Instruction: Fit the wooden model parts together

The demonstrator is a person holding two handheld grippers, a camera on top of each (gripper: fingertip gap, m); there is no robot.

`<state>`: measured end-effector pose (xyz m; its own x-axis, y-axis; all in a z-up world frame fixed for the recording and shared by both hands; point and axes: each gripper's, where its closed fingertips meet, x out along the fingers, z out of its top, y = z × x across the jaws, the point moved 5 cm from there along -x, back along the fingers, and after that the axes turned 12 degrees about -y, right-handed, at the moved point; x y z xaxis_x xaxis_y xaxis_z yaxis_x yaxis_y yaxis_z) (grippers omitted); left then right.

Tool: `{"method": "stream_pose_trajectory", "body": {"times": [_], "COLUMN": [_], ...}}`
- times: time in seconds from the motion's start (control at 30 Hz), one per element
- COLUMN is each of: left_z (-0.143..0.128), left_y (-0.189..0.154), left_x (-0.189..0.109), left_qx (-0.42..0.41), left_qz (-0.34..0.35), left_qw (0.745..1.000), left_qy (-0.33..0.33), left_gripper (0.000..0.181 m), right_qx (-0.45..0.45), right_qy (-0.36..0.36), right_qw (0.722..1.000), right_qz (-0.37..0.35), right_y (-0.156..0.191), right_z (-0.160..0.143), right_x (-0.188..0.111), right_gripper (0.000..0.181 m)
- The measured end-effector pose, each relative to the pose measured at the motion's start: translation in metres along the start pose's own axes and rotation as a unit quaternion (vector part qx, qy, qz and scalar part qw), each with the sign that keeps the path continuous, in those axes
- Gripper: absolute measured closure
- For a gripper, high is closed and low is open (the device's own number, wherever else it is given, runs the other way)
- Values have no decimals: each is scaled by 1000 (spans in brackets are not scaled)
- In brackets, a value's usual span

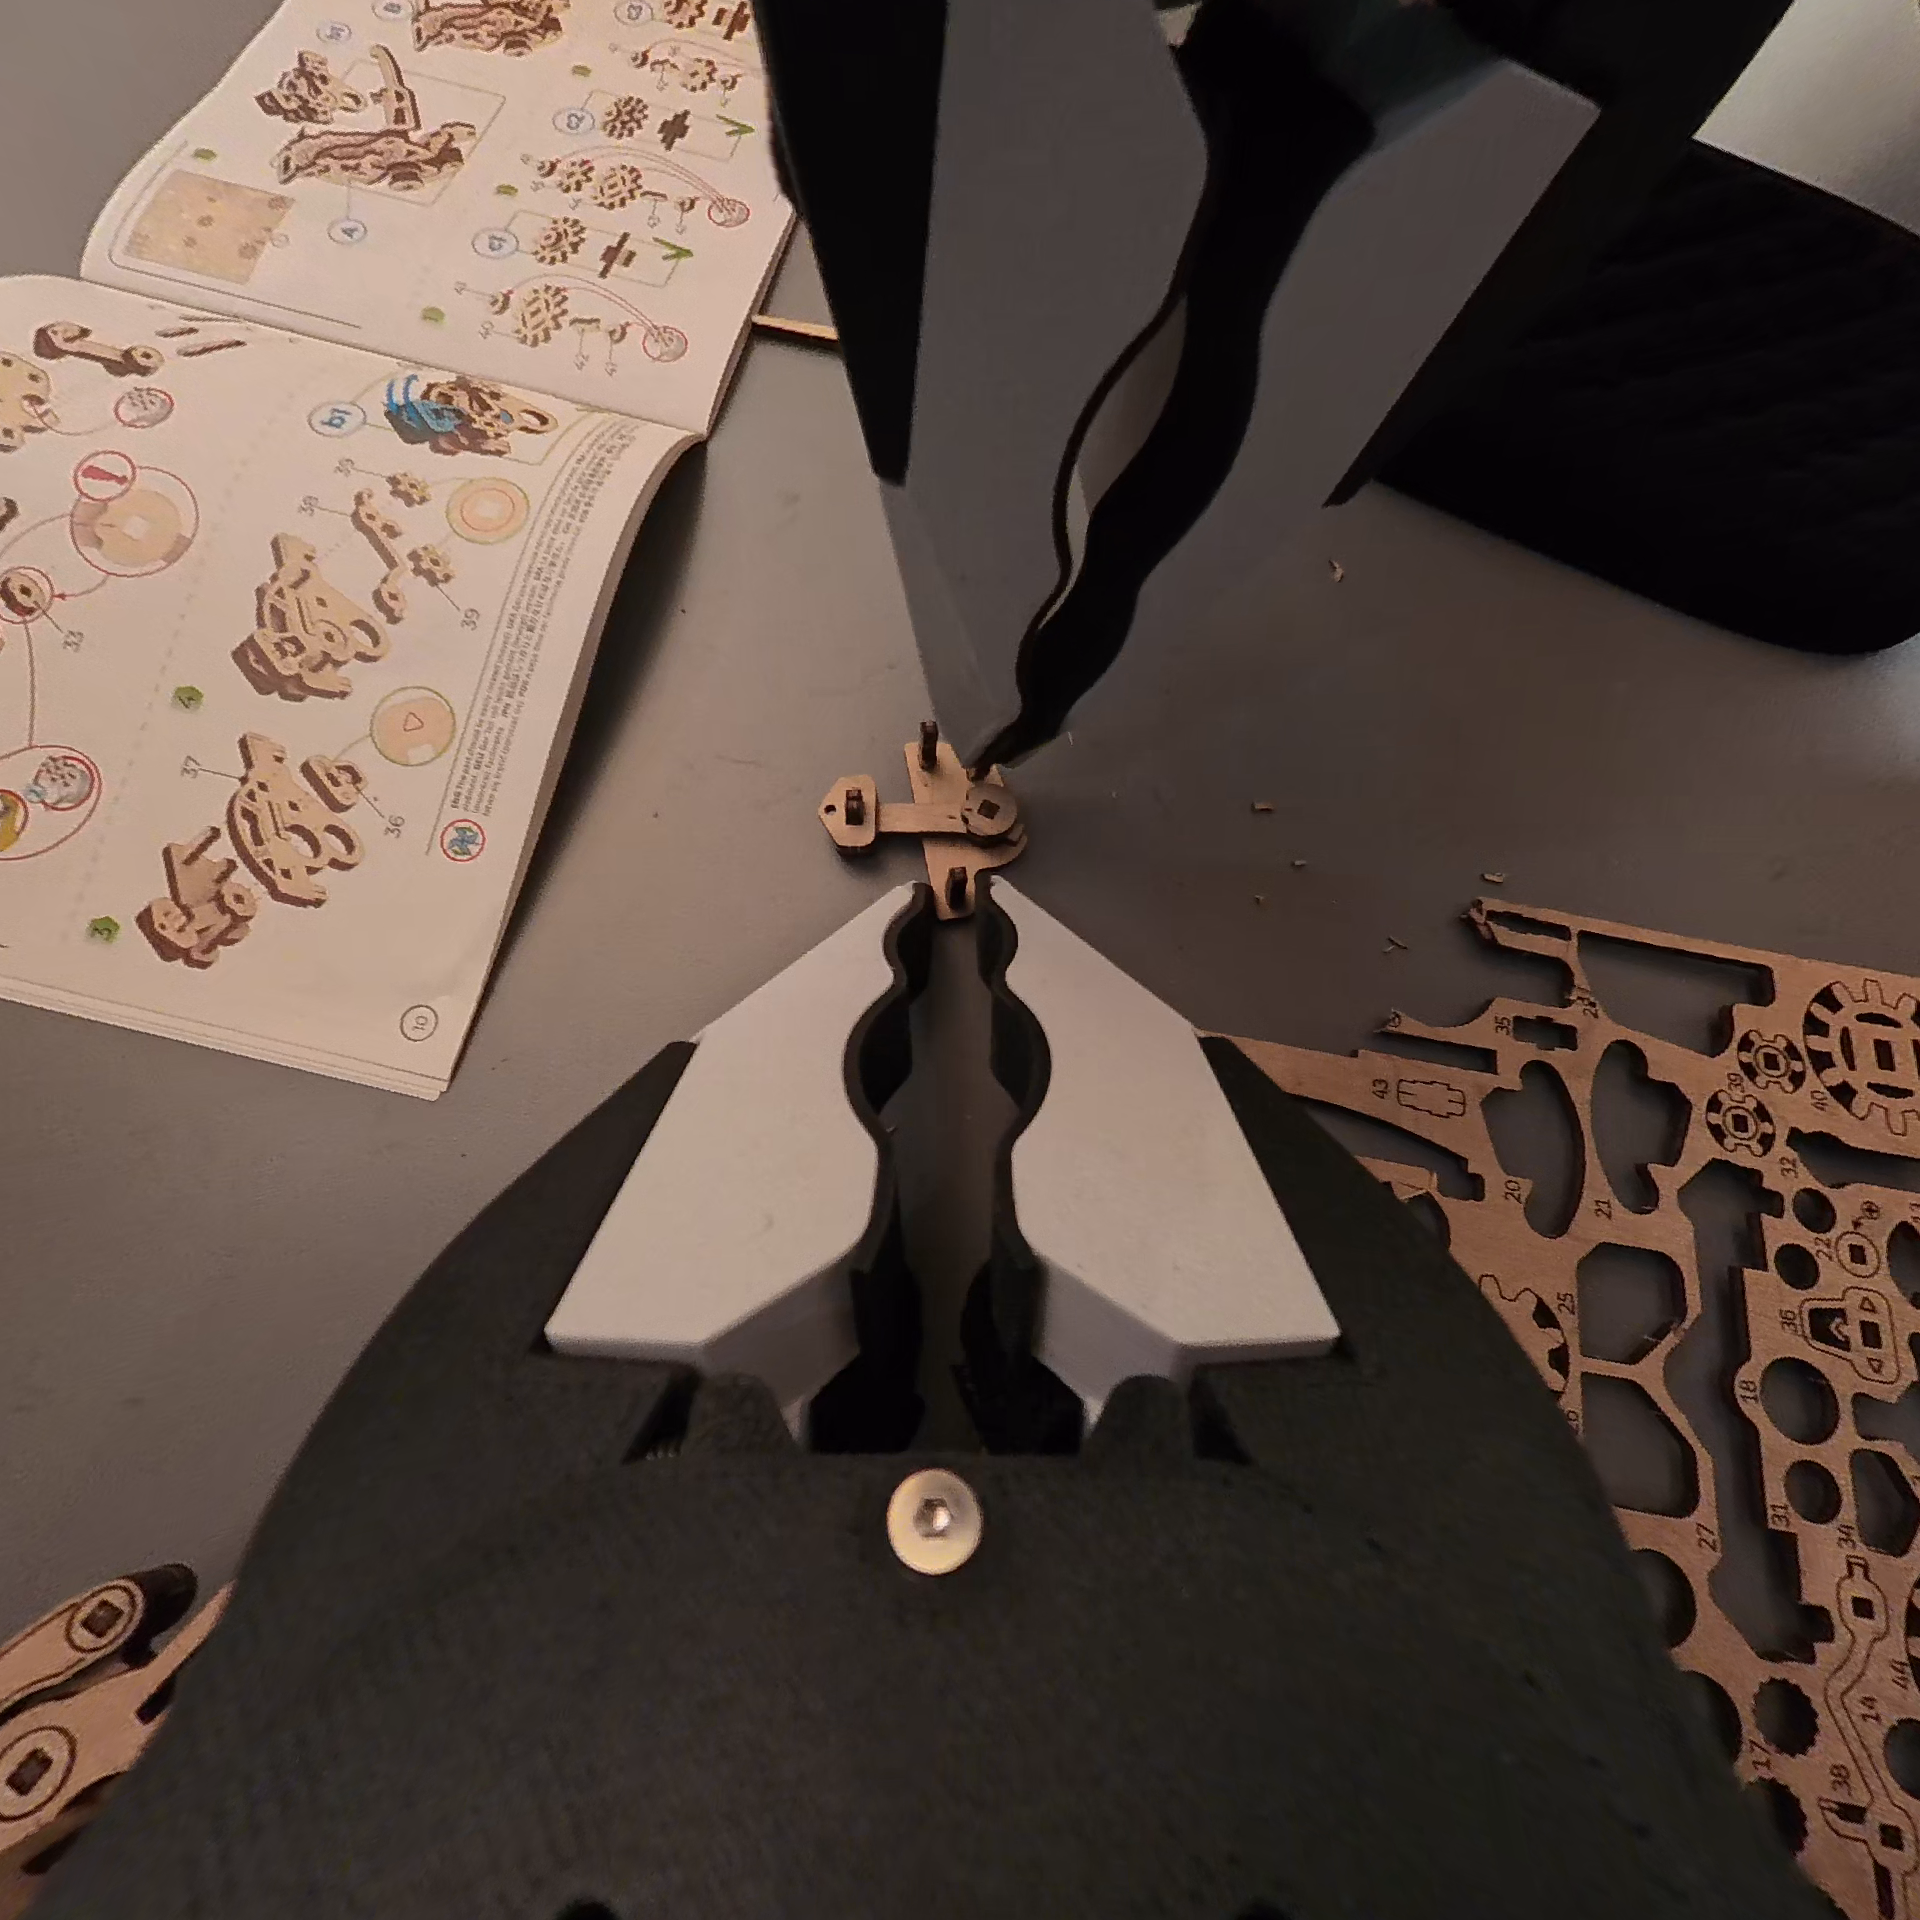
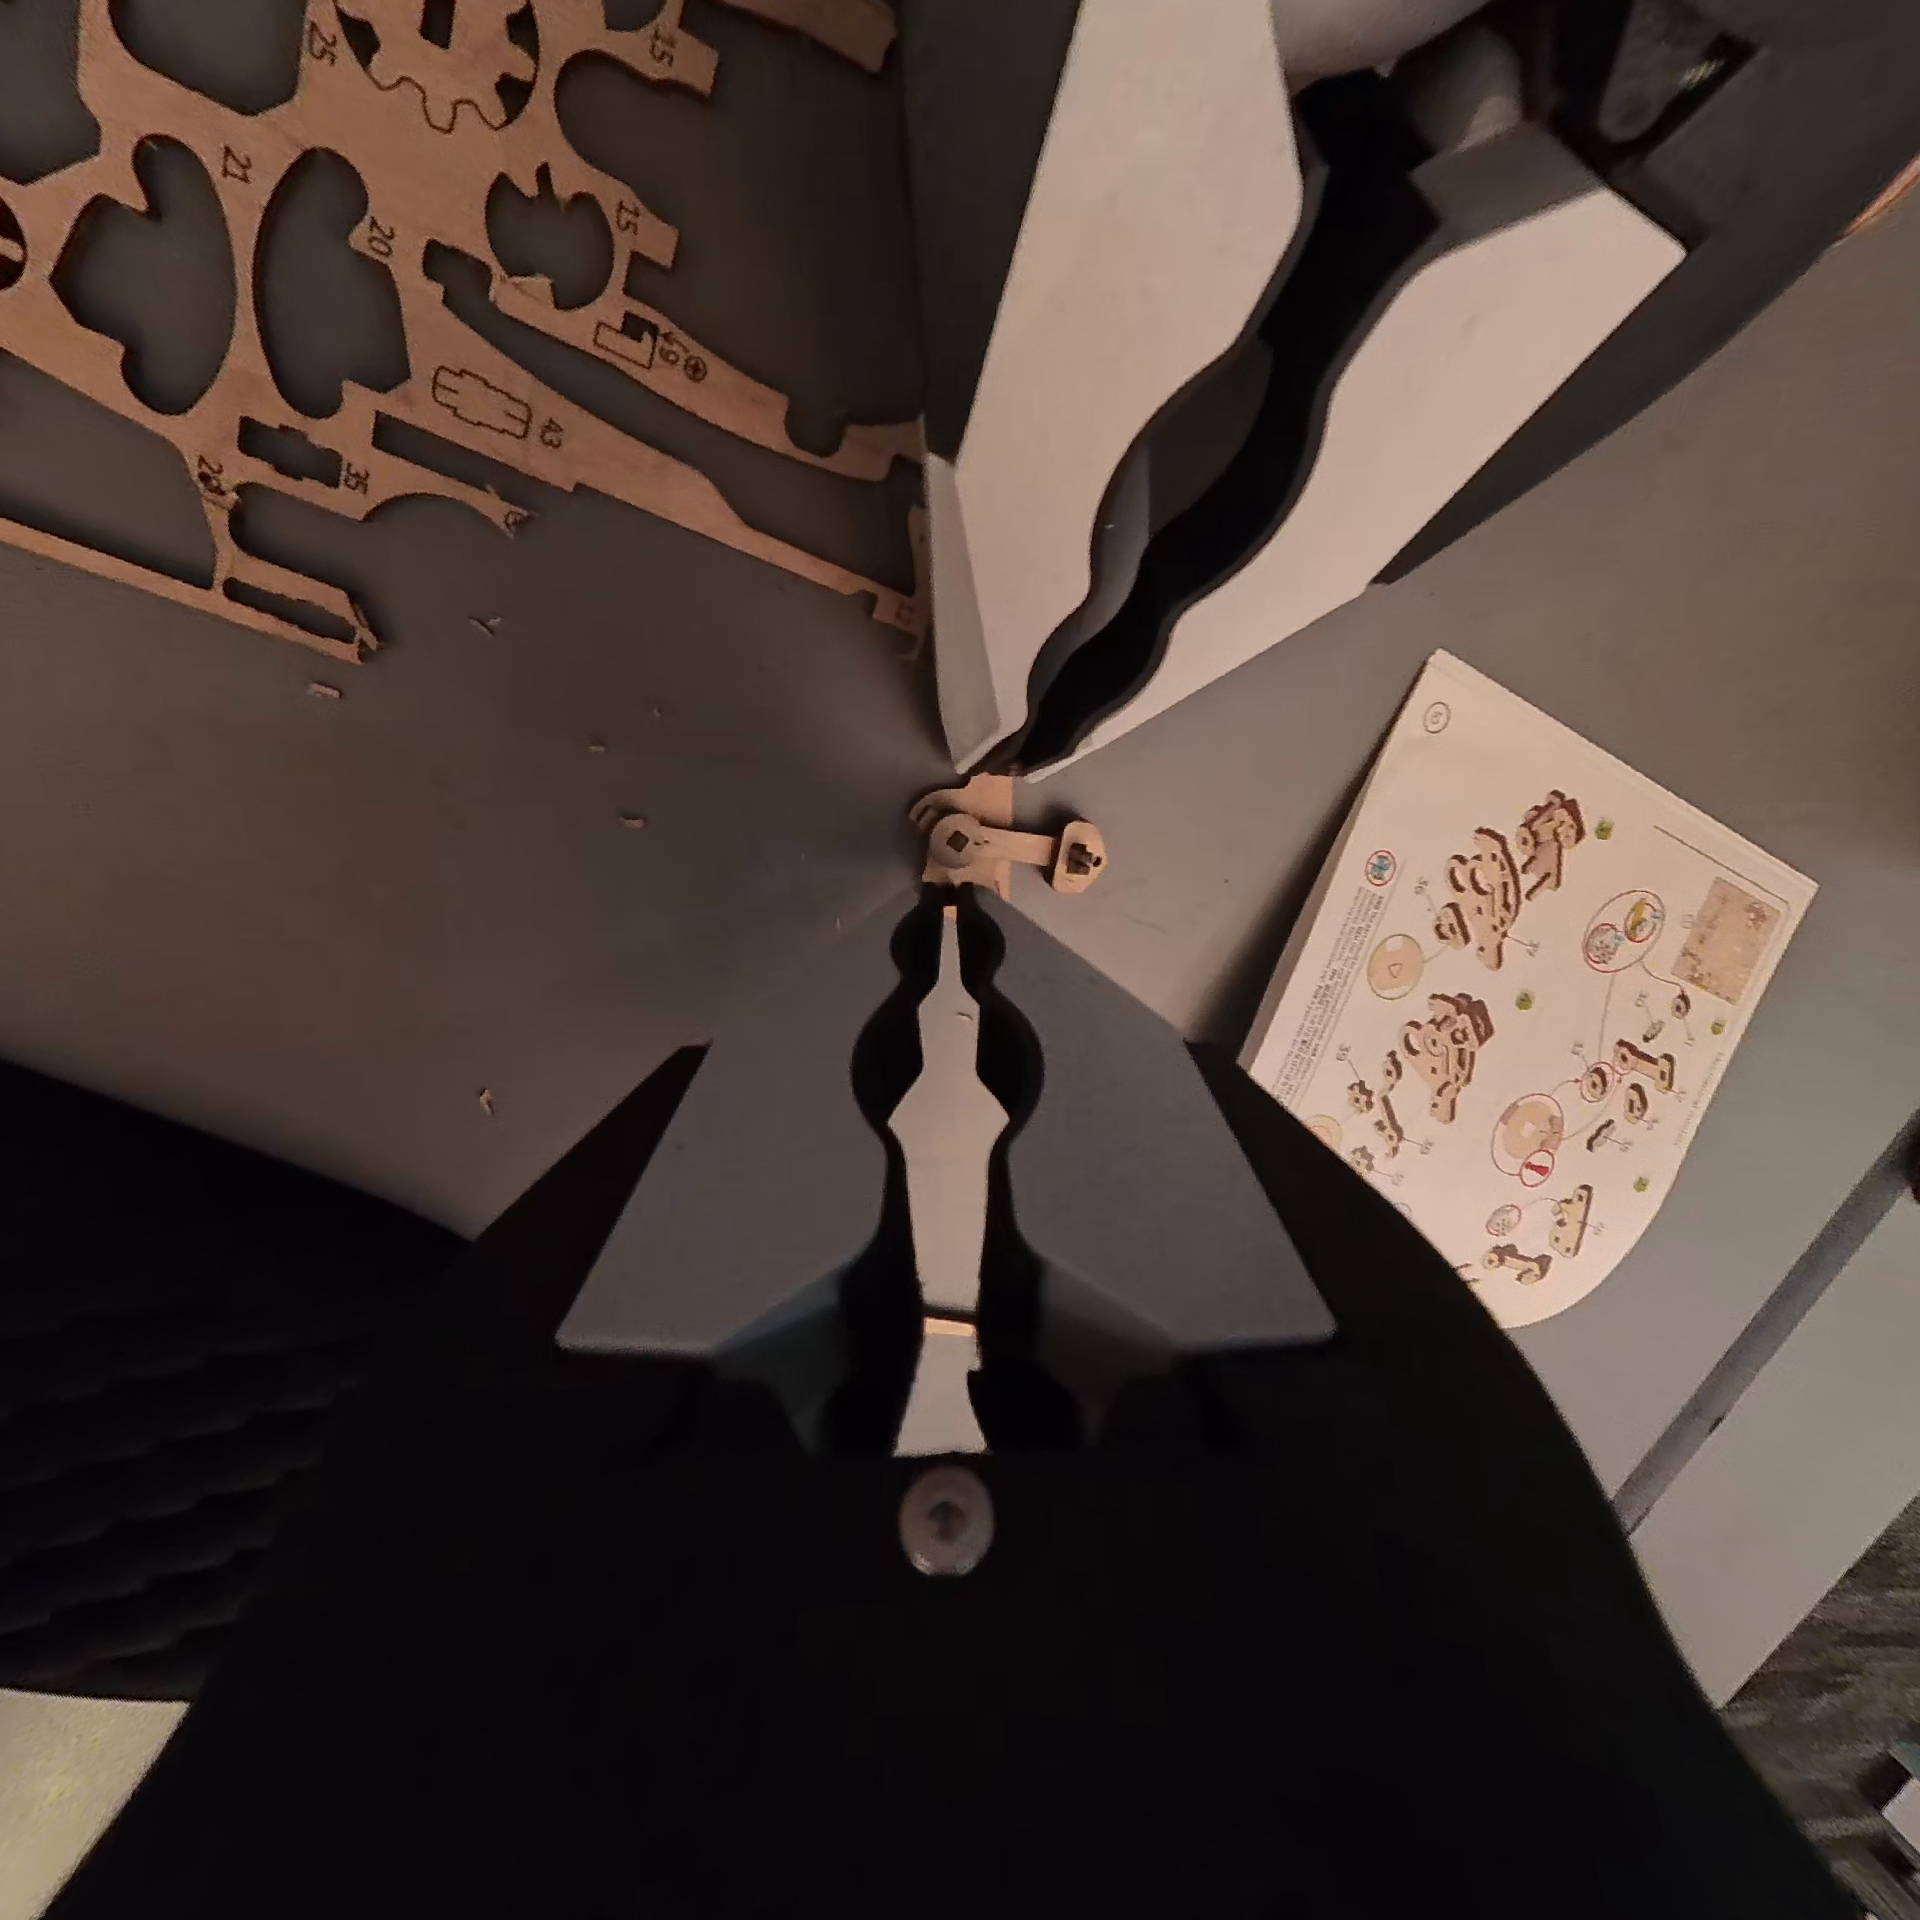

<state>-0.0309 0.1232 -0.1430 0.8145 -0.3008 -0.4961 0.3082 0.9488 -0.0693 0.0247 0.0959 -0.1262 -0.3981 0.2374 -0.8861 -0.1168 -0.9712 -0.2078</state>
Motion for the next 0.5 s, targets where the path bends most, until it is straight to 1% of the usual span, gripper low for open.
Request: {"method": "stream_pose_trajectory", "body": {"times": [0.07, 0.13, 0.17, 0.23, 0.27, 0.3, 0.33, 0.37, 0.43, 0.5], "left_z": [0, 0, 0, 0, 0, 0, 0, 0, 0, 0], "left_y": [0, 0, 0, 0, 0, -1, -1, -1, 0, 0], "left_x": [0, 0, 0, 0, 0, 0, 0, 0, 0, 0], "left_qx": [0, 0, 0, 0, 1, 1, 1, 1, -2, -3], "left_qz": [0, 0, 0, 0, -2, -2, -2, -2, -4, -5], "left_qw": [1000, 1000, 1000, 1000, 1000, 1000, 1000, 1000, 1000, 1000], "left_qy": [0, 0, 0, -1, -1, -1, -1, -1, -1, -1], "left_gripper": [175, 175, 175, 176, 176, 176, 176, 176, 176, 176], "right_qx": [3, 16, 22, -19, -27, -15, 0, 6, 2, 4], "right_qy": [-1, 7, 2, 41, 35, 13, -12, -14, 10, 11], "right_qw": [1000, 999, 999, 999, 999, 1000, 1000, 1000, 1000, 999], "right_qz": [7, 43, 35, -21, -18, 1, 4, -3, -16, -34], "right_y": [1, 8, 7, -2, 2, 8, 10, 9, 8, 5], "right_z": [0, -4, -4, -12, -10, -5, 0, 0, -7, -13], "right_x": [0, 6, 6, 6, 5, 5, 4, 2, -2, -7], "right_gripper": [180, 181, 181, 181, 181, 181, 181, 181, 181, 181]}}
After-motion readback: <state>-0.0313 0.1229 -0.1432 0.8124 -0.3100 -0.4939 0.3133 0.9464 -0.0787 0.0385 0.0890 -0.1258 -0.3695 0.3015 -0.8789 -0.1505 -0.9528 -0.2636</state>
